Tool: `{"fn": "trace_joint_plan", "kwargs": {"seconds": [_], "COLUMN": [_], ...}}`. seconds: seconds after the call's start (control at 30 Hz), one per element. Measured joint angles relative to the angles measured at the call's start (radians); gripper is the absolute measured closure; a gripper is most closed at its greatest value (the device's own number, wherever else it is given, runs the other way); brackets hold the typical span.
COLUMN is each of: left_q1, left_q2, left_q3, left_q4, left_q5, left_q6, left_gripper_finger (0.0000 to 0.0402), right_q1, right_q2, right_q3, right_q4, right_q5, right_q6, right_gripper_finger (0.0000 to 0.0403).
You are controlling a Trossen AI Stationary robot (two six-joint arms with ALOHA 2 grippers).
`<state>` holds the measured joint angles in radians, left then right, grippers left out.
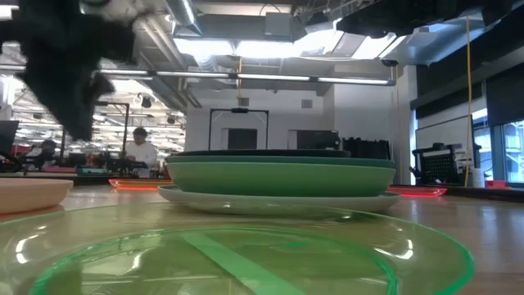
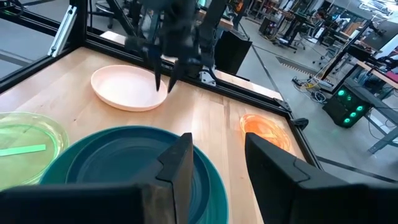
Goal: Stack plastic plates
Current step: Stack the pink plate on the dark blue plate
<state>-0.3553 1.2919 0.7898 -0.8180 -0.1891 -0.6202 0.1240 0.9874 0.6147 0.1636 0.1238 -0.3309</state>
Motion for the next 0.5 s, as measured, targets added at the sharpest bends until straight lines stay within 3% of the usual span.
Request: {"fn": "trace_joint_plan", "kwargs": {"seconds": [0.13, 0.5], "left_q1": [0.023, 0.030], "left_q2": [0.005, 0.005], "left_q3": [-0.082, -0.162], "left_q4": [0.059, 0.125], "left_q5": [0.084, 0.102], "left_q6": [0.018, 0.107], "left_gripper_finger": [0.0298, 0.0298], "right_q1": [0.000, 0.000], "right_q2": [0.000, 0.019], "right_q3": [0.000, 0.000], "right_q4": [0.008, 0.017], "right_q5": [0.000, 0.000], "right_q6": [0.000, 0.000], "right_gripper_finger": [0.0265, 0.0265]}}
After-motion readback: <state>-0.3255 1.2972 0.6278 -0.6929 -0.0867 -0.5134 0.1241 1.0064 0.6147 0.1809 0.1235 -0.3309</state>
